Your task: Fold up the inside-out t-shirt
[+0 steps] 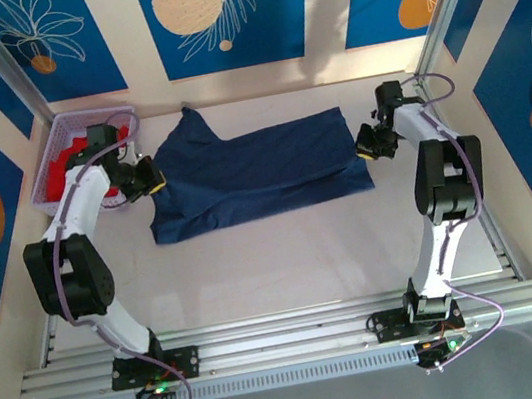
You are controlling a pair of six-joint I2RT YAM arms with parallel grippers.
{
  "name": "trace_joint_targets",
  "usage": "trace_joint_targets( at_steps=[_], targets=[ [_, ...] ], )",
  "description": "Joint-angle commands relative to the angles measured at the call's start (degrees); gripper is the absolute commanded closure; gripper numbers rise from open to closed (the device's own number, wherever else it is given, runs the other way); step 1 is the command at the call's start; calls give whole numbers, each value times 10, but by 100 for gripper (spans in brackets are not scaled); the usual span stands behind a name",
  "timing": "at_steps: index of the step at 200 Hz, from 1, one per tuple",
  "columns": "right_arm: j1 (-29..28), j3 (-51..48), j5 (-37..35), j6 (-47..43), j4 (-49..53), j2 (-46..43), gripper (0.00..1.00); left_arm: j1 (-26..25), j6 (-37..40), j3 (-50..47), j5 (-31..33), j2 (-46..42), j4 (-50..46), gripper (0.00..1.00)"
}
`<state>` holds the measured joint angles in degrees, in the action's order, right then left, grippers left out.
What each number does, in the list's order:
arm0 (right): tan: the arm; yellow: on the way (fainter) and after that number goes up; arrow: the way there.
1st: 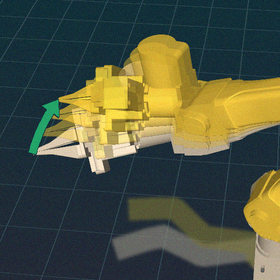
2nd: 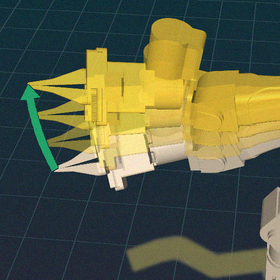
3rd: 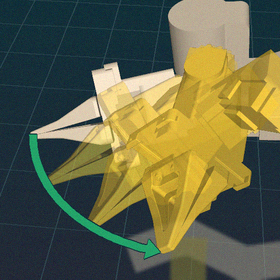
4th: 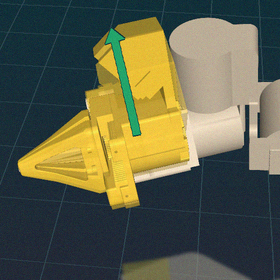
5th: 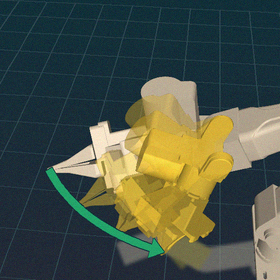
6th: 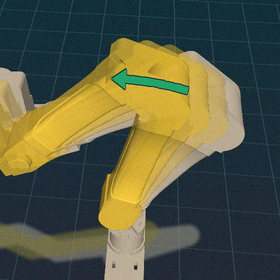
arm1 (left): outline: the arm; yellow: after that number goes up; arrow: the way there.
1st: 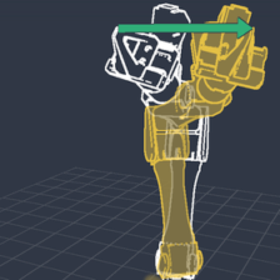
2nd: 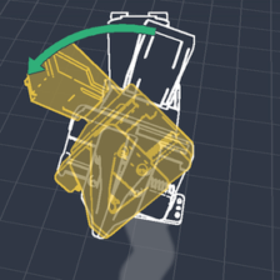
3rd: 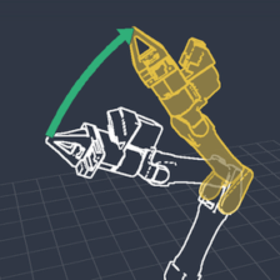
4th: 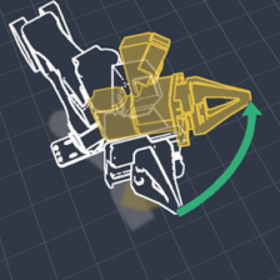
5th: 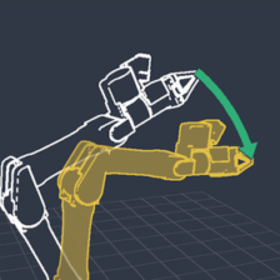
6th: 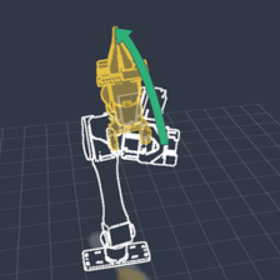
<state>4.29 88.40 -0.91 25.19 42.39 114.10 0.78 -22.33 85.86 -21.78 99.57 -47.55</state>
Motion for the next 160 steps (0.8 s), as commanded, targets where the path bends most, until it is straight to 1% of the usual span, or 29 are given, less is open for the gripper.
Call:
trace_joint_targets(
  at_steps=[1, 11, 19, 27, 43, 51, 60, 64, 80, 86, 94, 103, 109, 115, 137, 147, 160],
  targets=[
    [-3, 40, -8, -10, 14, 31, 92, 13, 1, 37, 13, 36, 2, 100],
    [-3, 56, -9, -11, 16, 44, 90, 14, 0, 52, 19, 54, -1, 100],
    [-3, 70, -5, -12, 19, 56, 87, 15, -1, 62, 24, 70, 0, 100],
    [-4, 82, -5, -14, 19, 67, 80, 15, -2, 74, 31, 90, -3, 100],
    [-3, 106, -4, -16, 27, 84, 72, 15, -15, 99, 26, 134, 6, 99],
    [-4, 114, -2, -18, 28, 88, 69, 14, -23, 113, 21, 157, 12, 93],
    [-6, 118, -2, -19, 28, 84, 67, 14, -35, 129, 15, 183, 22, 77],
    [-7, 118, -3, -19, 26, 81, 66, 14, -40, 138, 14, 194, 26, 72],
    [-14, 104, -8, -20, 19, 52, 65, 15, -48, 172, 6, 225, 25, 60],
    [-19, 90, -9, -19, 14, 34, 65, 15, -49, 174, 10, 224, 27, 57],
    [-28, 61, -5, -17, -2, 6, 65, 15, -53, 154, 17, 207, 45, 53],
    [-41, 18, 4, -11, -24, -29, 65, 13, -63, 105, 25, 172, 79, 47],
    [-50, -12, 11, -7, -40, -54, 64, 12, -70, 63, 28, 142, 104, 39],
    [-61, -41, 19, -4, -57, -75, 64, 8, -77, 17, 32, 112, 129, 35],
    [-99, -114, 19, 2, -89, -127, 64, -19, -96, -130, 36, 20, 202, 31],
    [-109, -126, 23, 1, -91, -134, 64, -33, -95, -160, 35, 6, 210, 31],
    [-120, -128, 27, -2, -86, -136, 64, -46, -84, -170, 42, 7, 202, 31]
  ],
)
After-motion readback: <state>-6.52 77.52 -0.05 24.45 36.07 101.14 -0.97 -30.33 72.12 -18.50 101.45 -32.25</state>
